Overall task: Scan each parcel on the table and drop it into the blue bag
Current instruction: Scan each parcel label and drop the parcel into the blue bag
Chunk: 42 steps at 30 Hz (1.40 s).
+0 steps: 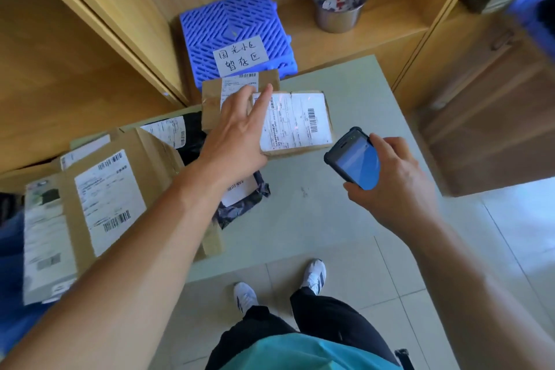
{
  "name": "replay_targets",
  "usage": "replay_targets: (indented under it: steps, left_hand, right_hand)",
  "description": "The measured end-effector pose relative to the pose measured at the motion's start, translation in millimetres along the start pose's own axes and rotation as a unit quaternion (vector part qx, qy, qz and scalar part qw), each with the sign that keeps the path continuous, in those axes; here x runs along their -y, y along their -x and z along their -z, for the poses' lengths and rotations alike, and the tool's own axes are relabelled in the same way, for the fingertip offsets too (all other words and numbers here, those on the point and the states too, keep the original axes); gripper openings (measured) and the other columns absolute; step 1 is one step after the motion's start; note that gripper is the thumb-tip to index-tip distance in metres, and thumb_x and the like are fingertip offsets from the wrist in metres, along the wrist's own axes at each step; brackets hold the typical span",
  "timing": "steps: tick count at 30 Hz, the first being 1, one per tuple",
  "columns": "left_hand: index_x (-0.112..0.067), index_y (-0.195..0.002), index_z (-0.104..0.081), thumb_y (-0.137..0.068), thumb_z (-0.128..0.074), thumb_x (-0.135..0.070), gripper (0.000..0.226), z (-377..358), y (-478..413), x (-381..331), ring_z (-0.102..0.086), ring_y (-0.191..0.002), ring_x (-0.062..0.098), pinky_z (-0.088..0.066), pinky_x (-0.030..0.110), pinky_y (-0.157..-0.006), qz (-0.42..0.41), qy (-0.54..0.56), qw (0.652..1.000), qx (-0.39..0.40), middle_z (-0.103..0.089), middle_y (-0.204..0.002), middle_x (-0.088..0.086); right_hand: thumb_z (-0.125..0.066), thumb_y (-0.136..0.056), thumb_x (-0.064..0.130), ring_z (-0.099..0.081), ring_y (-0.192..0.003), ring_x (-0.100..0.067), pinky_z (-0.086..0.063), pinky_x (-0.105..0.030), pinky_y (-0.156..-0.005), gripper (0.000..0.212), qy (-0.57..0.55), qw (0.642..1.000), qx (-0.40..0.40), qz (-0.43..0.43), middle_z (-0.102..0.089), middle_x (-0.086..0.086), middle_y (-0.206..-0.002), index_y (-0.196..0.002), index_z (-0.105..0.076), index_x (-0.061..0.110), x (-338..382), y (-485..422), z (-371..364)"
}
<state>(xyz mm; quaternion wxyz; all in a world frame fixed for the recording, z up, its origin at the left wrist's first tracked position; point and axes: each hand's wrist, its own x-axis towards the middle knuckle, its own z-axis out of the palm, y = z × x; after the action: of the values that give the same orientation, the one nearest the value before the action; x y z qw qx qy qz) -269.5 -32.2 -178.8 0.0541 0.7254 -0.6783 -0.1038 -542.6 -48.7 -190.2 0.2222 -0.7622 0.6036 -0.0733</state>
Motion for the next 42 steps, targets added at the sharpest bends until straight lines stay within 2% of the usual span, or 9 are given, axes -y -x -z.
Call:
replay_targets:
  steps: [3, 11, 16, 21, 25, 28, 30, 35, 42]
  left_hand:
    - [-0.019, -0.162, -0.014, -0.069, -0.086, -0.012, 0.118, 22.9, 8.5, 7.9, -0.023, -0.147, 0.031, -0.041, 0.052, -0.111, -0.042, -0.019, 0.999, -0.002, -0.021, -0.158, 0.010]
    - [-0.023, -0.162, -0.014, -0.072, -0.084, -0.007, 0.114, 58.3, 42.0, 26.4, -0.017, -0.150, 0.029, -0.046, 0.053, -0.108, -0.077, -0.039, 0.996, -0.017, -0.014, -0.161, 0.006]
    - [-0.025, -0.163, -0.012, -0.075, -0.085, -0.014, 0.115, 69.4, 68.0, 42.0, -0.011, -0.153, 0.026, -0.043, 0.053, -0.109, -0.063, -0.018, 0.997, -0.027, -0.011, -0.163, 0.005]
    - [-0.021, -0.162, -0.017, -0.074, -0.086, -0.007, 0.113, 75.5, 95.5, 65.7, -0.011, -0.152, 0.026, -0.031, 0.046, -0.118, -0.066, 0.000, 0.996, -0.062, -0.013, -0.162, 0.006]
    - [-0.021, -0.162, -0.017, -0.071, -0.090, -0.011, 0.117, 92.3, 114.7, 86.4, -0.016, -0.151, 0.027, -0.036, 0.047, -0.115, -0.059, 0.002, 0.992, -0.110, -0.018, -0.161, 0.009]
    - [-0.019, -0.163, -0.017, -0.070, -0.090, -0.017, 0.118, 111.6, 136.3, 102.7, -0.017, -0.150, 0.028, -0.035, 0.043, -0.113, -0.030, 0.029, 0.986, -0.161, -0.021, -0.160, 0.011]
    - [-0.017, -0.162, -0.018, -0.069, -0.092, -0.023, 0.119, 124.1, 153.5, 116.1, -0.020, -0.148, 0.030, -0.030, 0.038, -0.112, -0.001, 0.055, 0.977, -0.205, -0.024, -0.159, 0.014]
    - [-0.016, -0.163, -0.016, -0.068, -0.092, -0.030, 0.122, 157.2, 219.7, 176.3, -0.027, -0.146, 0.032, -0.030, 0.041, -0.116, 0.088, 0.106, 0.945, -0.296, -0.026, -0.157, 0.016]
    - [-0.022, -0.159, -0.020, -0.074, -0.086, -0.037, 0.109, 172.3, 336.7, 273.3, -0.024, -0.145, 0.022, -0.032, 0.032, -0.112, 0.239, 0.143, 0.891, -0.358, -0.026, -0.154, 0.006]
  right_hand:
    - [-0.078, -0.068, 0.047, -0.053, -0.103, -0.026, -0.051, -0.044, -0.080, 0.088, 0.017, 1.000, -0.012, 0.011, -0.045, 0.003, -0.127, -0.142, -0.037, 0.024, 9.9, 9.4, 8.4]
    - [-0.076, -0.064, 0.050, -0.052, -0.097, -0.023, -0.044, -0.040, -0.079, 0.090, 0.087, 0.996, 0.006, 0.033, -0.045, 0.005, -0.125, -0.142, -0.036, 0.026, 31.7, 36.4, 7.4]
    - [-0.077, -0.063, 0.049, -0.052, -0.098, -0.024, -0.047, -0.044, -0.082, 0.090, 0.072, 0.997, -0.008, 0.027, -0.046, 0.004, -0.124, -0.140, -0.038, 0.026, 53.1, 51.6, 2.2]
    - [-0.078, -0.064, 0.047, -0.052, -0.099, -0.025, -0.048, -0.045, -0.082, 0.089, 0.050, 0.997, -0.029, 0.043, -0.045, 0.003, -0.126, -0.140, -0.037, 0.025, 87.0, 70.2, -1.4]
    - [-0.079, -0.067, 0.045, -0.051, -0.103, -0.023, -0.048, -0.041, -0.083, 0.088, 0.005, 0.998, -0.038, 0.041, -0.044, 0.004, -0.127, -0.142, -0.037, 0.024, 115.8, 85.2, -6.0]
    - [-0.080, -0.071, 0.044, -0.047, -0.104, -0.014, -0.046, -0.033, -0.081, 0.088, -0.080, 0.994, -0.059, 0.035, -0.044, 0.007, -0.129, -0.145, -0.038, 0.021, 147.5, 95.6, -8.1]
    - [-0.081, -0.071, 0.044, -0.050, -0.106, -0.017, -0.048, -0.034, -0.081, 0.089, -0.115, 0.989, -0.071, 0.052, -0.044, 0.008, -0.129, -0.146, -0.039, 0.022, 173.9, 100.2, -9.1]
    - [-0.082, -0.070, 0.041, -0.048, -0.111, -0.013, -0.037, -0.026, -0.084, 0.089, -0.137, 0.981, -0.064, 0.122, -0.046, 0.008, -0.127, -0.146, -0.040, 0.023, 263.1, 118.1, -22.3]
    - [-0.082, -0.067, 0.045, -0.042, -0.105, -0.008, -0.036, -0.026, -0.084, 0.091, -0.131, 0.960, -0.022, 0.245, -0.047, 0.004, -0.124, -0.146, -0.041, 0.023, 401.2, 148.4, -69.2]
